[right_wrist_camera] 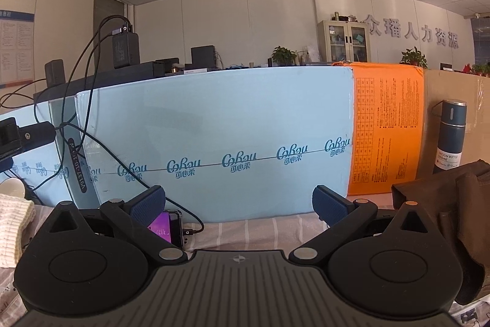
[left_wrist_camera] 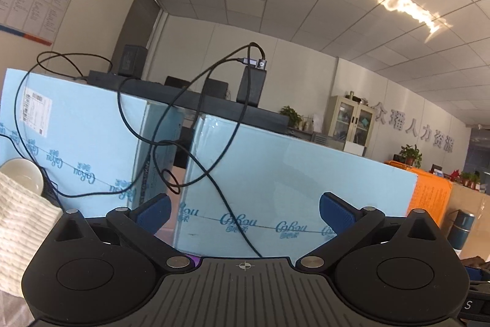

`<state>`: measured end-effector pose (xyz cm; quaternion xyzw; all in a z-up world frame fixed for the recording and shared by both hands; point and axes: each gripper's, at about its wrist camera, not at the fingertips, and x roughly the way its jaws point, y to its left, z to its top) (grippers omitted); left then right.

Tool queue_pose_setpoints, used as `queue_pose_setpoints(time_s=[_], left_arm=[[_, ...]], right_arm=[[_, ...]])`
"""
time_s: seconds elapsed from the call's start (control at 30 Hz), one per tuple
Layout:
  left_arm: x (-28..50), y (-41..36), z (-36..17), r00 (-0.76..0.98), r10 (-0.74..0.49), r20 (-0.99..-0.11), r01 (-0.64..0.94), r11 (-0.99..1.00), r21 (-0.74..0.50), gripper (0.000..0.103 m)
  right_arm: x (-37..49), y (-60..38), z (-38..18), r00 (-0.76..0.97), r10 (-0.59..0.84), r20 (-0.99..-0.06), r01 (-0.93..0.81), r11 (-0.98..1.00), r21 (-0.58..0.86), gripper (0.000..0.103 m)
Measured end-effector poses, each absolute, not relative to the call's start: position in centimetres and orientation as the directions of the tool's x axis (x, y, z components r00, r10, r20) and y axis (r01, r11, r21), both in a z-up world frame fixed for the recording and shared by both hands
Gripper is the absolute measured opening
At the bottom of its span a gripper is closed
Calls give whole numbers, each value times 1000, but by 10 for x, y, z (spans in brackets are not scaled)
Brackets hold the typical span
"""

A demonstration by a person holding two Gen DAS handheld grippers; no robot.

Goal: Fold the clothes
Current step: 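Move both grippers toward the brown jacket lying beside the bed, then grasp the brown jacket with the right gripper while the left gripper grasps it too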

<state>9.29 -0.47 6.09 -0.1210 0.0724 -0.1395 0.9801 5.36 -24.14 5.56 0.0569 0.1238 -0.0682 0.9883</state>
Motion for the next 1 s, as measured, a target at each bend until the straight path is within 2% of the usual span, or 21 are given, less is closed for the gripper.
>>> queue_pose_setpoints(time_s=[0.17, 0.33, 0.5, 0.63, 0.8, 1.0], left_arm=[[101, -27, 48, 905, -401, -142, 352, 894, -277, 103], [95, -51, 41, 857, -497, -134, 448, 849, -281, 103], [95, -70, 36, 772, -596, -219, 519, 791, -325, 103], [89, -90, 20, 723, -648, -239, 560, 752, -347, 103], [87, -119, -6, 554, -803, -220, 671, 587, -453, 103], [86, -163, -26, 429, -866, -257, 713, 500, -491, 103]], right_arm=[[41, -256, 53, 958, -168, -232, 196, 976, 100, 103], [7, -286, 46, 956, -231, -179, 248, 966, 74, 103], [-31, -317, 37, 948, -293, -121, 301, 953, 46, 103], [-61, -345, 30, 935, -346, -75, 349, 937, 31, 103], [-100, -410, 15, 896, -438, -76, 444, 882, 158, 103], [-121, -480, -11, 848, -516, -118, 527, 801, 286, 103]])
